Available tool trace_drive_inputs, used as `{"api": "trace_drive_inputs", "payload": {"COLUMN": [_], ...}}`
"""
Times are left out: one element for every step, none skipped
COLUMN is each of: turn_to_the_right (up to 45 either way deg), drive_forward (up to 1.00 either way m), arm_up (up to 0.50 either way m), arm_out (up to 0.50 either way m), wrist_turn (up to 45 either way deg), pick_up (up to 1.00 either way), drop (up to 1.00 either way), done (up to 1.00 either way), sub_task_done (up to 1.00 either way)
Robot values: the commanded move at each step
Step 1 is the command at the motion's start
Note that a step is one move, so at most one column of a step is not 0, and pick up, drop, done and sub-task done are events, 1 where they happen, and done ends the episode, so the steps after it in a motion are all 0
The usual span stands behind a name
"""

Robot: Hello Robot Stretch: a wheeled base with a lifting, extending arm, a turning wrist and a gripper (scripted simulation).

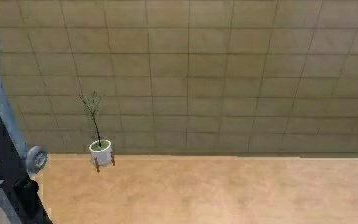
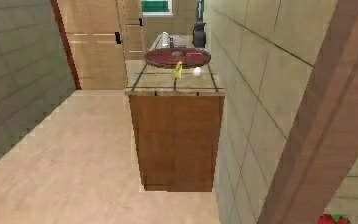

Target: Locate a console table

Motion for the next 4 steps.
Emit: {"api": "trace_drive_inputs", "payload": {"turn_to_the_right": [45.0,18.0,0.0,9.0], "drive_forward": [0.00,0.00,1.00,0.00], "arm_up": [0.00,0.00,0.00,0.00], "arm_out": [0.00,0.00,0.00,0.00], "wrist_turn": [0.0,0.0,0.0,0.0], "pick_up": [0.00,0.00,0.00,0.00], "drop": [0.00,0.00,0.00,0.00], "done": [0.00,0.00,0.00,0.00], "sub_task_done": [0.00,0.00,0.00,0.00]}}
